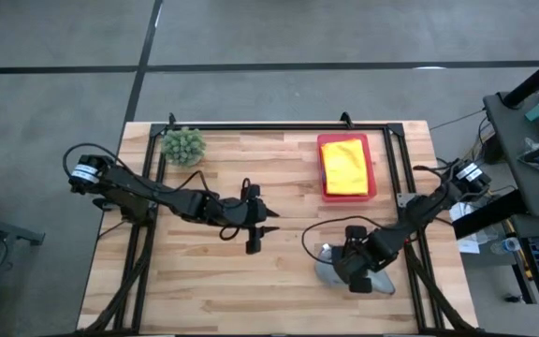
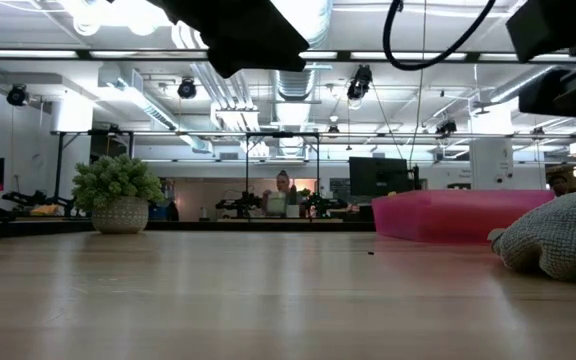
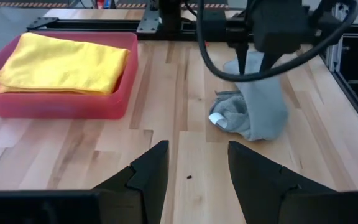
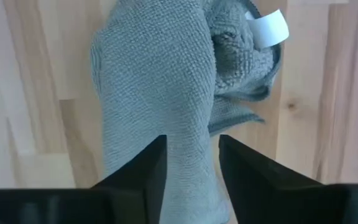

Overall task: Fold microfiber towels
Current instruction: Fold the gray microfiber cloth

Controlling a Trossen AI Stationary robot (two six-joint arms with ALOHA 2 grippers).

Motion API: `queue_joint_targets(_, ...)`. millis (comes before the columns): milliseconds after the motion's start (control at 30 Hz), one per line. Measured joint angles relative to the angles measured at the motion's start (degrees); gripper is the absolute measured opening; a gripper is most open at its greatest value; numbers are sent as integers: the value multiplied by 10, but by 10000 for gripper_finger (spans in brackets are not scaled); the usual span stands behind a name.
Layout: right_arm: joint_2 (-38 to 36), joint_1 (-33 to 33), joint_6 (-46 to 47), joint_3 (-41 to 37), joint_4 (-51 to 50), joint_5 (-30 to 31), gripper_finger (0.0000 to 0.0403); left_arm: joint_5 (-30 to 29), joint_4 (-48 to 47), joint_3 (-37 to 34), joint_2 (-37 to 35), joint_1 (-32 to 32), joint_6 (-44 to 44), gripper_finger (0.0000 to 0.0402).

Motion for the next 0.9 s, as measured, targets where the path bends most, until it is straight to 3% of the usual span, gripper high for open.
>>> queue_joint_targets(200, 0, -1, -4, -35, 63, 4, 138, -1, 10, 0, 0, 0, 0, 151)
queue_joint_targets(467, 0, -1, -4, -36, 77, 2, 23, -1, 10, 0, 0, 0, 0, 151)
queue_joint_targets(600, -5, -1, -19, -22, 74, 8, 11, -10, 10, 0, 0, 0, 0, 151)
queue_joint_targets(733, -28, -1, -62, 10, 74, 78, 9, -21, 10, 0, 0, 0, 24, 151)
queue_joint_targets(900, -62, -1, -180, 46, 86, 250, 9, -21, 10, 0, -6, -4, 32, 151)
